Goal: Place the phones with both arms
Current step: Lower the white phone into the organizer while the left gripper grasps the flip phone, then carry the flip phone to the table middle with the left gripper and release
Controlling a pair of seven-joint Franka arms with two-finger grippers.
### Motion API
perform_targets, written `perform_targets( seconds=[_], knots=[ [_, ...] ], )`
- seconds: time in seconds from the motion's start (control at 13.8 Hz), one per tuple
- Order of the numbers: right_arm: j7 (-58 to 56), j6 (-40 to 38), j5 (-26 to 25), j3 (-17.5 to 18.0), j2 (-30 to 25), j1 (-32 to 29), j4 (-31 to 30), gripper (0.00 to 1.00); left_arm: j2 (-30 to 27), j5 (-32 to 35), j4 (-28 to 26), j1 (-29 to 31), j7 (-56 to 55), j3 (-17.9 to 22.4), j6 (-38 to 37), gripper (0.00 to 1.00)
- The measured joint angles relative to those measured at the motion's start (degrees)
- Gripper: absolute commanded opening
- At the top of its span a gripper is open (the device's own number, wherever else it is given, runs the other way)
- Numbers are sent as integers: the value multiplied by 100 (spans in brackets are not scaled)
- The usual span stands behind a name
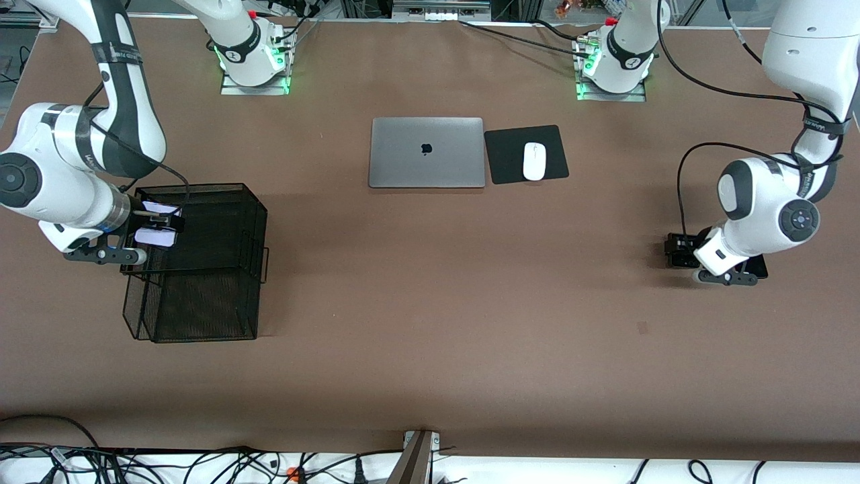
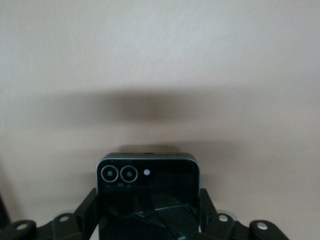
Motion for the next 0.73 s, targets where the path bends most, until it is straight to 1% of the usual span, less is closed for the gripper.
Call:
perform_targets(
  seconds=[0.22, 0.36, 0.44, 0.51, 0.65, 0.73],
  knots=[
    [-221, 201, 39, -37, 2, 1, -124, 0, 61, -237, 236, -103, -63, -60, -174, 0],
    [-346, 342, 122, -87, 7, 0, -190, 0, 210, -353, 362, -333, -410, -77, -175, 0],
    [-368, 367, 168, -97, 11, 0, -208, 13, 325, -377, 464, -521, -727, -93, -175, 0],
    [-371, 373, 181, -98, 12, 0, -215, 21, 463, -384, 597, -755, -1115, -104, -175, 0],
    [-373, 382, 187, -98, 14, 1, -219, 60, 787, -388, 948, -1303, -1999, -116, -171, 0],
    [-373, 392, 190, -98, 14, 1, -220, 69, 938, -389, 1133, -1565, -2450, -121, -171, 0]
  ],
)
